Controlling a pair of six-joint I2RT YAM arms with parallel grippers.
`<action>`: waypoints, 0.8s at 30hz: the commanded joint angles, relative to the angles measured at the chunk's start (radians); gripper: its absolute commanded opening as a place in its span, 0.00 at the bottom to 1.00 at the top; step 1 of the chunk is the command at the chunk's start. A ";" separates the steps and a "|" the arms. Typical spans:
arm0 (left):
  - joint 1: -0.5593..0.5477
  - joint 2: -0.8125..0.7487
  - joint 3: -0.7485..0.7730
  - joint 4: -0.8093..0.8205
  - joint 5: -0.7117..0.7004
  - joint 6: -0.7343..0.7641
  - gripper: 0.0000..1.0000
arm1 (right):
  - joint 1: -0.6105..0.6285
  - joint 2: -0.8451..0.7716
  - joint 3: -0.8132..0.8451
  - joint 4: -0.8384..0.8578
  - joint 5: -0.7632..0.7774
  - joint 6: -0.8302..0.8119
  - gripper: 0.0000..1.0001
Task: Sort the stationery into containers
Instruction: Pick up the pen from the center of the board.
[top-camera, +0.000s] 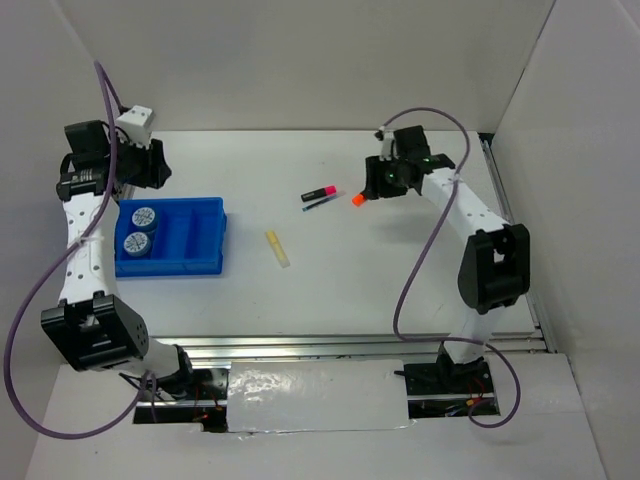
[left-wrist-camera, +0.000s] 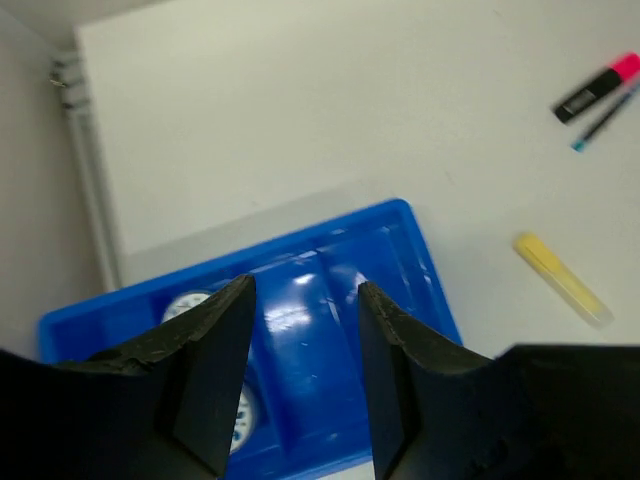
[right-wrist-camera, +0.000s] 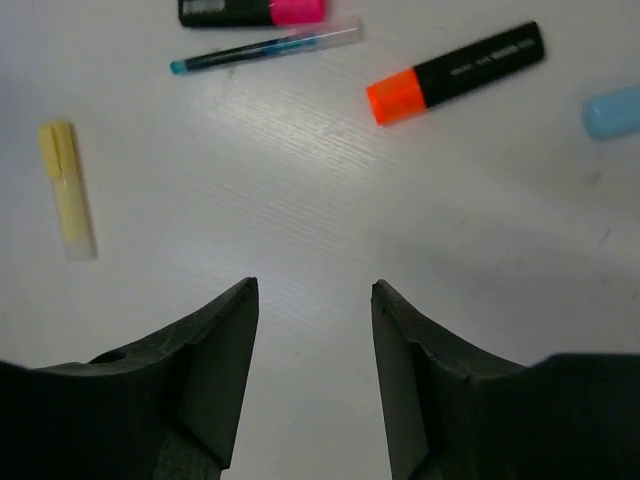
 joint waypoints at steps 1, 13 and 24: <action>0.005 0.041 -0.011 -0.072 0.196 -0.014 0.57 | 0.060 0.085 0.138 0.051 -0.028 -0.272 0.55; -0.482 0.250 -0.079 0.238 0.128 -0.209 0.51 | 0.034 0.209 0.271 -0.073 -0.102 -0.116 0.51; -0.680 0.805 0.470 0.077 -0.007 -0.235 0.41 | -0.160 -0.085 -0.042 -0.115 -0.135 -0.100 0.51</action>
